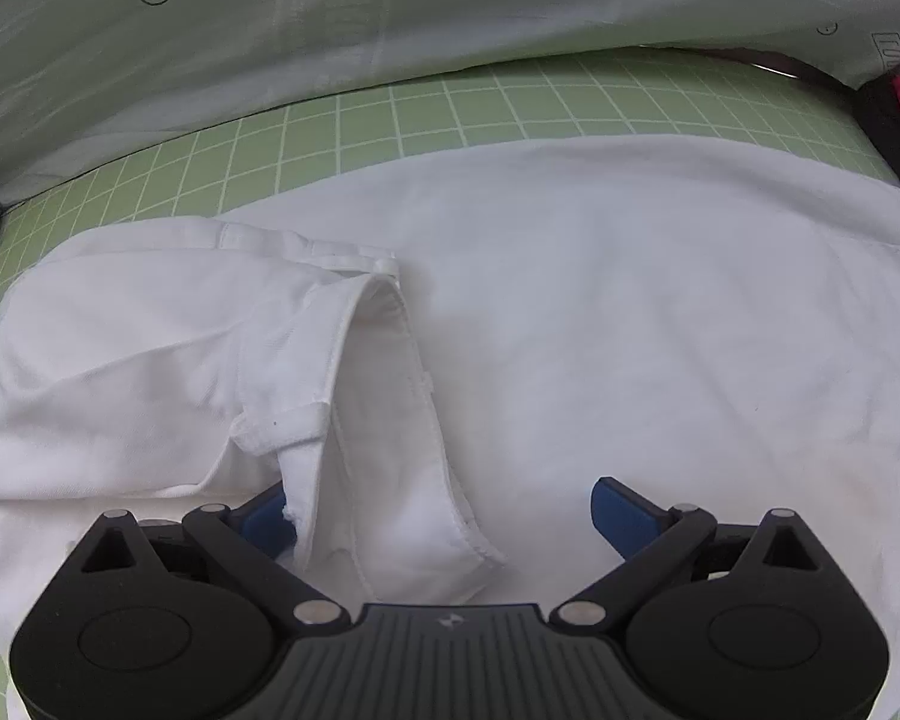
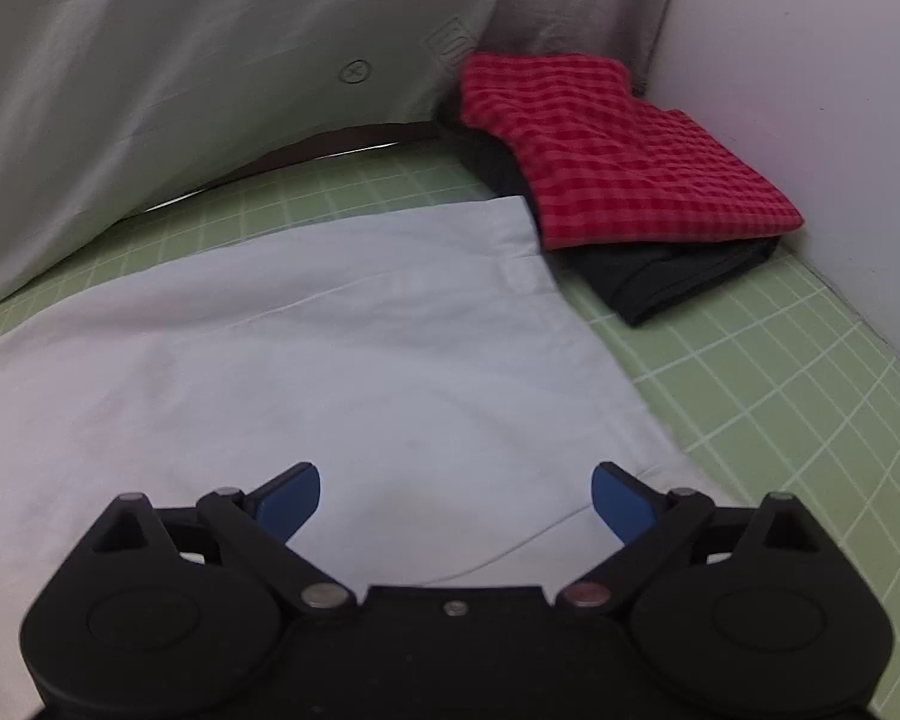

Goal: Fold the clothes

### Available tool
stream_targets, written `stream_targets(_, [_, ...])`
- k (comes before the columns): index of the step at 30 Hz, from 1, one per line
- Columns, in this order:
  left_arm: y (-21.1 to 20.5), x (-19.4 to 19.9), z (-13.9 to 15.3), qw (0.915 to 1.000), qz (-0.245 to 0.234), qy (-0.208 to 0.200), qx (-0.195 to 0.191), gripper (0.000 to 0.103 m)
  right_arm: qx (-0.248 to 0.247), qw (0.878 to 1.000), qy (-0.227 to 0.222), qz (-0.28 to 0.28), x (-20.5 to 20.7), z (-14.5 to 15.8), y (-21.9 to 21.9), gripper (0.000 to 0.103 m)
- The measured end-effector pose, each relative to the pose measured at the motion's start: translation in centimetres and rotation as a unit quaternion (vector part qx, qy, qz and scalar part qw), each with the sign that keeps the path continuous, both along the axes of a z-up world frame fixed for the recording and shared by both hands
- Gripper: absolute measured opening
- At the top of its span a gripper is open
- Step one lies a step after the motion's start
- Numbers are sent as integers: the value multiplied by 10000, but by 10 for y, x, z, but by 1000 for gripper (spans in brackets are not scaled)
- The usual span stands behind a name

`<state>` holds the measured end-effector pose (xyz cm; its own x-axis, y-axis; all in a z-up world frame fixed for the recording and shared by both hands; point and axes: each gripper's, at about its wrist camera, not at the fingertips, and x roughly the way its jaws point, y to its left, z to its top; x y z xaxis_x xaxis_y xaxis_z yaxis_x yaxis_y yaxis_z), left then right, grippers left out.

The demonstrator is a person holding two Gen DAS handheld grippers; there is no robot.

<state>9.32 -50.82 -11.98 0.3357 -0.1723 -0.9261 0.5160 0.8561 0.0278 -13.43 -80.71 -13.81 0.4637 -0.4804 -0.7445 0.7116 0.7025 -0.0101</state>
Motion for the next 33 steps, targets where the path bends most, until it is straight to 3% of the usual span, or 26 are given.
stream_targets(9, [16, 8, 29, 9981, 471, 52, -388, 100, 192, 9995, -19, -248, -35, -22, -59, 103])
stream_targets(18, [22, -7, 49, 9973, 546, -39, -491, 100, 66, 9998, -125, 145, -35, -25, -57, 102])
stream_targets(20, [26, -12, 55, 9972, 504, -50, -557, 100, 160, 9994, -57, 312, -32, -21, -57, 94])
stream_targets(21, [28, -14, 59, 9969, 481, -68, -611, 100, 205, 9990, -33, 408, -30, -18, -56, 84])
stream_targets(22, [31, -16, 63, 9966, 470, -96, -666, 100, 228, 9983, -23, 540, -29, -15, -53, 68])
stream_targets(23, [33, -18, 67, 9963, 459, -124, -722, 100, 256, 9975, -11, 655, -27, -12, -50, 58])
stream_targets(25, [41, -22, 74, 9950, 513, -188, -835, 100, 319, 9968, 43, 736, -21, -8, -44, 23])
stream_targets(29, [67, -25, 90, 9905, 786, -356, -1075, 100, -19, 9960, 470, 765, -2, 1, -23, 17])
stream_targets(33, [105, -29, 102, 9845, 1168, -597, -1165, 100, -236, 9946, 372, 936, 17, 14, 24, 16])
